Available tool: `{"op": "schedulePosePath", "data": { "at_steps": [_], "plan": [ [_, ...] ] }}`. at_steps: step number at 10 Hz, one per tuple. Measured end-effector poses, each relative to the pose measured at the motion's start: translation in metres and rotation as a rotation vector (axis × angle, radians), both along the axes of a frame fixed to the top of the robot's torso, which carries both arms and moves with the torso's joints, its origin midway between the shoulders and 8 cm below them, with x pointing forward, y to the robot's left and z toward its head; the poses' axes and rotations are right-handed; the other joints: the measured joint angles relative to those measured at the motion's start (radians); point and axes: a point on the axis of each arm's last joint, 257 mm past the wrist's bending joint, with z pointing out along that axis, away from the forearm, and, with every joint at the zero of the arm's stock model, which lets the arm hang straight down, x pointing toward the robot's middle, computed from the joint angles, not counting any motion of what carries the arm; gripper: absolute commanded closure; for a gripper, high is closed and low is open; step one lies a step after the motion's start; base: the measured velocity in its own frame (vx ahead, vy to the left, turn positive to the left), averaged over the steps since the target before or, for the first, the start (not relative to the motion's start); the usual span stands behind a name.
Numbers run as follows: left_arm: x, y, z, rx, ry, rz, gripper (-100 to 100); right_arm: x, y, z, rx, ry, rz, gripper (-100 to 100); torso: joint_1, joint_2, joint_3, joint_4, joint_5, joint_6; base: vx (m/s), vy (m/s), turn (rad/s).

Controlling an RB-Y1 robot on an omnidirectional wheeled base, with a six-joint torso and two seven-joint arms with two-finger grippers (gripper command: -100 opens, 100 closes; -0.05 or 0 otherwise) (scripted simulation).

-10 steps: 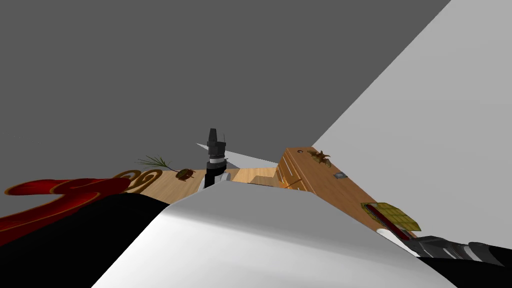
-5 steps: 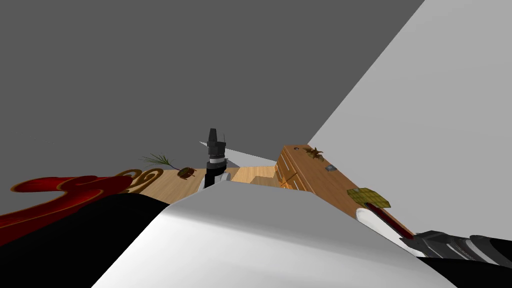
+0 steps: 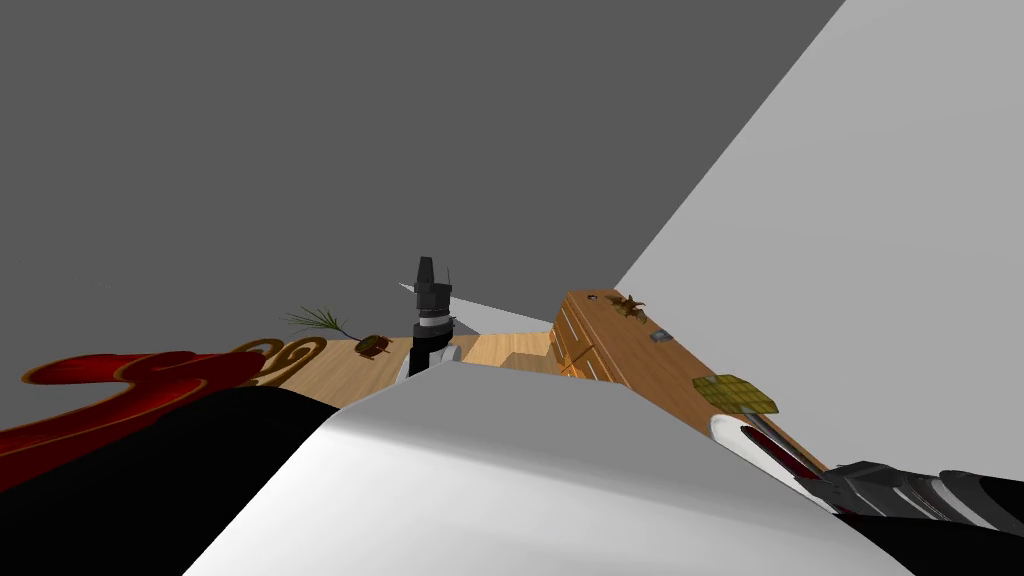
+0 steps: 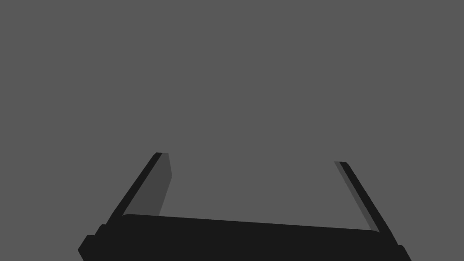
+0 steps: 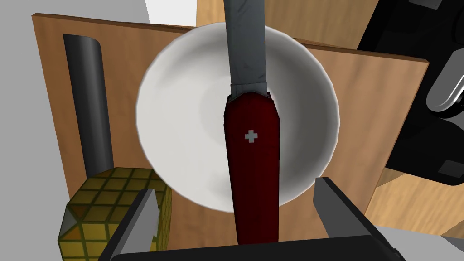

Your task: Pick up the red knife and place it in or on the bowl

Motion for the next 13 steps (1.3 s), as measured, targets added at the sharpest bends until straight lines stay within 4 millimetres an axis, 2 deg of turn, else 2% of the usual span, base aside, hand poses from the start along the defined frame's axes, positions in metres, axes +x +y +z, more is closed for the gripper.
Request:
{"op": "schedulePosePath", "data": {
  "at_steps": [3, 11, 12, 13],
  "plan": [
    [0.000, 0.000, 0.000, 0.000, 0.000, 0.000, 0, 0.025, 0.002, 0.022, -0.004, -0.006, 0.020, -100, 0.001, 0.002, 0.001, 0.001, 0.000, 0.000, -0.035, 0.006, -0.056],
    [0.000, 0.000, 0.000, 0.000, 0.000, 0.000, 0, 0.068, 0.004, 0.059, -0.008, -0.009, 0.055, -100, 0.000, 0.001, 0.001, 0.000, 0.000, 0.000, -0.023, 0.002, -0.039],
    [0.000, 0.000, 0.000, 0.000, 0.000, 0.000, 0, 0.068, 0.005, 0.059, -0.007, -0.009, 0.056, 0, 0.000, 0.001, 0.001, 0.000, 0.000, 0.000, 0.000, 0.000, 0.000],
    [0.000, 0.000, 0.000, 0.000, 0.000, 0.000, 0, 0.068, 0.005, 0.059, -0.007, -0.008, 0.056, 0, 0.000, 0.000, 0.000, 0.000, 0.000, 0.000, 0.000, 0.000, 0.000]
  ]
}}
